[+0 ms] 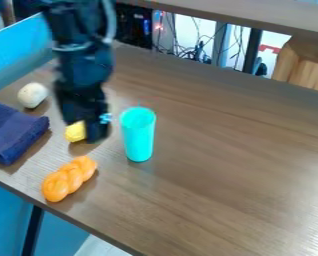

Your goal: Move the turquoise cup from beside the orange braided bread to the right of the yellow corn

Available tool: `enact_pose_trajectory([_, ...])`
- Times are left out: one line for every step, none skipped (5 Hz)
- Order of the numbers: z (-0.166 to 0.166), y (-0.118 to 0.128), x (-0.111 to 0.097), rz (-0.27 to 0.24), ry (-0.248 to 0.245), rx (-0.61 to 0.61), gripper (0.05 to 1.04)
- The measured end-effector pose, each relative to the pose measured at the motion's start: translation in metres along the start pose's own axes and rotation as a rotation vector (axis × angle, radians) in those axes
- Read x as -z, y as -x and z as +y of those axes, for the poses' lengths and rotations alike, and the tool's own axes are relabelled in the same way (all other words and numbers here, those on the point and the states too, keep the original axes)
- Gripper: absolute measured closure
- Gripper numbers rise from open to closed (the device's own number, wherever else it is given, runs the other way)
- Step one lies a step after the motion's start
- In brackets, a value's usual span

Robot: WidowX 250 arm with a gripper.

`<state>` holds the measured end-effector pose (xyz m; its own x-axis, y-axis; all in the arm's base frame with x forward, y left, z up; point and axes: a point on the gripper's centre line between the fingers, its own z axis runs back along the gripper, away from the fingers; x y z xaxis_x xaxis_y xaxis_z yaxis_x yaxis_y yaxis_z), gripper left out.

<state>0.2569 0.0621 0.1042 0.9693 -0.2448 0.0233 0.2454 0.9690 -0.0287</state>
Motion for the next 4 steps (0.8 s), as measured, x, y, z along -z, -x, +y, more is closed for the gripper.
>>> enact_pose_trajectory([0.012, 0.024, 0.014, 0.057, 0.022, -0.072, 0.082])
enact_pose_trajectory([0.029, 0.039, 0.023, 0.065, 0.058, -0.136, 0.082])
enact_pose_trajectory([0.034, 0.042, 0.023, 0.063, 0.054, -0.159, 0.082])
enact_pose_trajectory([0.048, 0.046, 0.019, 0.050, 0.026, -0.221, 0.082])
